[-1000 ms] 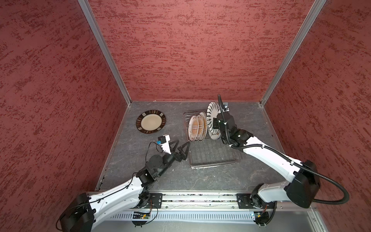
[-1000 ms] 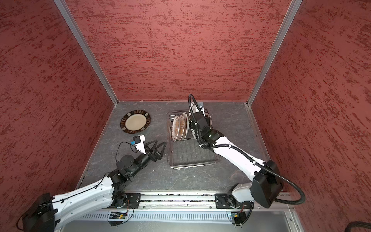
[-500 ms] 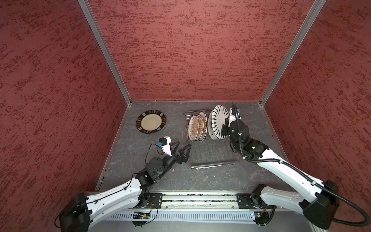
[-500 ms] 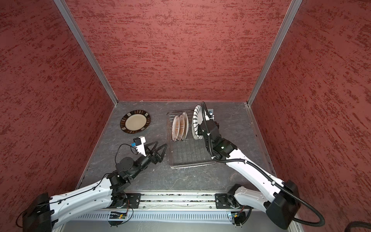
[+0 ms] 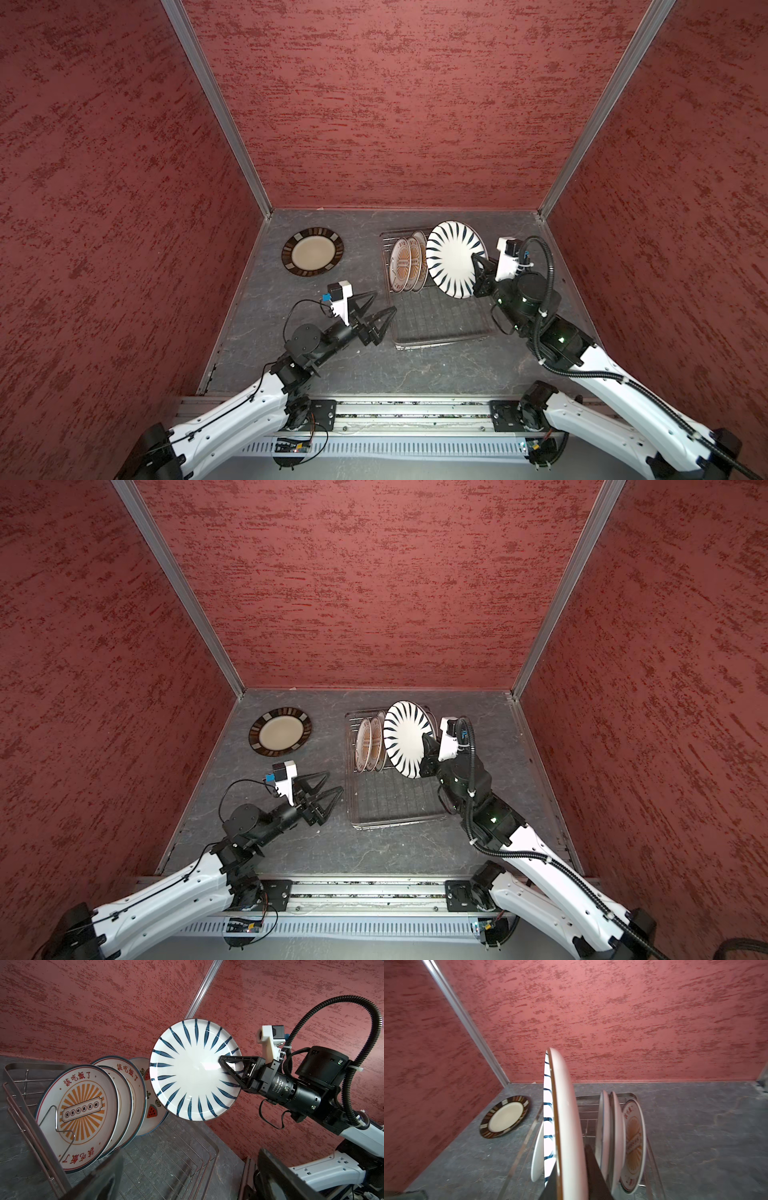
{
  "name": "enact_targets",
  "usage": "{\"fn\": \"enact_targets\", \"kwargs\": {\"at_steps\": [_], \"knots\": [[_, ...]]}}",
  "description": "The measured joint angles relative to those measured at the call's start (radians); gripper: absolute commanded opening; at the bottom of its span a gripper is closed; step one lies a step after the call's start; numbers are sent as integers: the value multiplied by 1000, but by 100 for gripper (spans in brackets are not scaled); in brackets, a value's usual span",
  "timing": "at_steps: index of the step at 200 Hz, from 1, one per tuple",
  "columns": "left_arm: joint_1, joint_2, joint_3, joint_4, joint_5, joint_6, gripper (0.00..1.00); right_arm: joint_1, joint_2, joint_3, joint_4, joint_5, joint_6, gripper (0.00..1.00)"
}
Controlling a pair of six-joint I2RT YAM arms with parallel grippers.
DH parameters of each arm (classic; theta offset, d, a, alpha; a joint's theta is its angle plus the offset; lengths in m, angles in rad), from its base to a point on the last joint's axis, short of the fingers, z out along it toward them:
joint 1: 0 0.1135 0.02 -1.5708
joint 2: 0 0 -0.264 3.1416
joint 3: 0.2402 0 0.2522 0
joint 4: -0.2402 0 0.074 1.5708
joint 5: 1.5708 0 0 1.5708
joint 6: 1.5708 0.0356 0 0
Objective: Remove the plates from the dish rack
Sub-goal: 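Lift the blue-striped plate out and swing it toward the left gripper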
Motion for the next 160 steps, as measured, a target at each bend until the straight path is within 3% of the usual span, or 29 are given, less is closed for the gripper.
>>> {"fn": "enact_targets", "kwargs": {"at_steps": [25, 56, 116, 143, 160], "knots": [[82, 5, -37, 40, 101, -39, 99, 0, -21, -60, 68, -144, 30, 0], [93, 10, -39, 41, 127, -44, 99, 1, 2, -91, 136, -323, 75, 0], [154, 156, -48, 170, 196, -82, 99, 1, 108, -138, 383, -592, 157, 0], [155, 189, -54, 267, 253, -112, 86, 1, 166, -138, 444, -660, 183, 0], [156, 204, -57, 317, 275, -136, 67, 1, 185, -138, 468, -682, 193, 0]]}}
